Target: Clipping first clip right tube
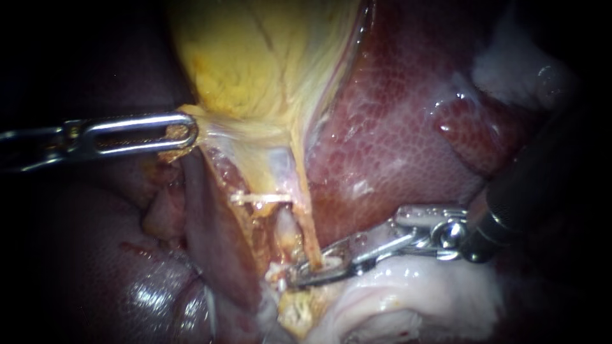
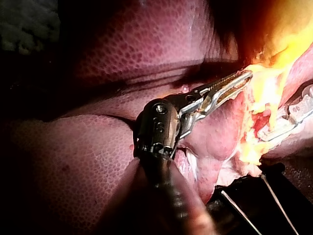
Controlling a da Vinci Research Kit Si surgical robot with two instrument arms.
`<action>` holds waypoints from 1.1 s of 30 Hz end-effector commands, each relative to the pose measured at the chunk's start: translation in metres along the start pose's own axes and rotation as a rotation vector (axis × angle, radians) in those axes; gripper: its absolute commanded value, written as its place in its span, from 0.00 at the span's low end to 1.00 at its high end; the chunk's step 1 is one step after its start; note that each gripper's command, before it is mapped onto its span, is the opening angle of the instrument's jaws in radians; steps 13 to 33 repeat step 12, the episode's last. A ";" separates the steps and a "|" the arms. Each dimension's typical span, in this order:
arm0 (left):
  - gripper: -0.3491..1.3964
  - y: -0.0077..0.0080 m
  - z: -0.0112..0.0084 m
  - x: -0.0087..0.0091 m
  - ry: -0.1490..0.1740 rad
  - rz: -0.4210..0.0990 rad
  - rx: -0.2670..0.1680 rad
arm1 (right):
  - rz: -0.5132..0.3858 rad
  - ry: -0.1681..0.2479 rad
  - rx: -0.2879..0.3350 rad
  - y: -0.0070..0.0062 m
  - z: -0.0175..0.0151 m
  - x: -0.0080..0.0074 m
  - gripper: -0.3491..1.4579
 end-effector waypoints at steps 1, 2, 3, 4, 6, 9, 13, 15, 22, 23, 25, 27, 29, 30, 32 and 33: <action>0.00 0.0000 0.0000 0.0000 0.000 0.000 0.000 | -0.002 0.001 0.000 0.0001 0.0001 -0.0002 0.00; 0.00 0.0000 0.0000 0.0000 0.000 0.000 0.000 | -0.003 0.001 -0.001 0.0000 0.0002 -0.0002 0.00; 0.00 0.0000 0.0000 0.0000 0.000 0.000 0.000 | 0.002 0.000 0.000 0.0000 0.0003 -0.0003 0.00; 0.00 0.0000 0.0000 0.0000 0.000 0.000 0.000 | 0.002 0.000 0.001 0.0000 0.0004 -0.0003 0.00; 0.00 0.0000 0.0000 0.0000 0.000 0.000 0.000 | 0.006 -0.002 0.003 0.0000 0.0006 -0.0004 0.00; 0.00 0.0000 0.0000 0.0001 0.000 0.000 0.000 | 0.008 -0.006 0.008 0.0000 0.0007 -0.0005 0.00; 0.00 0.0000 0.0000 0.0001 0.000 0.000 0.000 | 0.013 -0.004 -0.002 -0.0001 0.0008 -0.0005 0.07; 0.00 0.0000 0.0000 0.0001 0.000 0.000 0.000 | 0.013 -0.004 -0.002 -0.0001 0.0008 -0.0005 0.07; 0.00 0.0000 0.0000 0.0001 0.000 0.000 0.000 | 0.013 -0.004 -0.002 -0.0001 0.0008 -0.0005 0.07; 0.00 0.0000 0.0000 0.0001 0.000 0.000 0.000 | 0.013 -0.004 -0.002 -0.0001 0.0008 -0.0005 0.07; 0.00 0.0000 0.0000 0.0001 0.000 0.000 0.000 | 0.013 -0.004 -0.002 -0.0001 0.0008 -0.0005 0.07; 0.00 0.0000 0.0000 0.0001 0.000 0.000 0.000 | 0.013 -0.004 -0.002 -0.0001 0.0008 -0.0005 0.07; 0.00 0.0000 0.0000 0.0001 0.000 0.000 0.000 | 0.013 -0.004 -0.002 -0.0001 0.0008 -0.0005 0.07; 0.00 0.0000 0.0000 0.0001 0.000 0.000 0.000 | 0.013 -0.004 -0.002 -0.0001 0.0008 -0.0005 0.07; 0.00 0.0000 0.0000 0.0001 0.000 0.000 0.000 | 0.013 -0.004 -0.002 -0.0001 0.0008 -0.0005 0.07; 0.00 0.0000 0.0000 0.0001 0.000 0.000 0.000 | 0.013 -0.004 -0.002 -0.0001 0.0008 -0.0005 0.07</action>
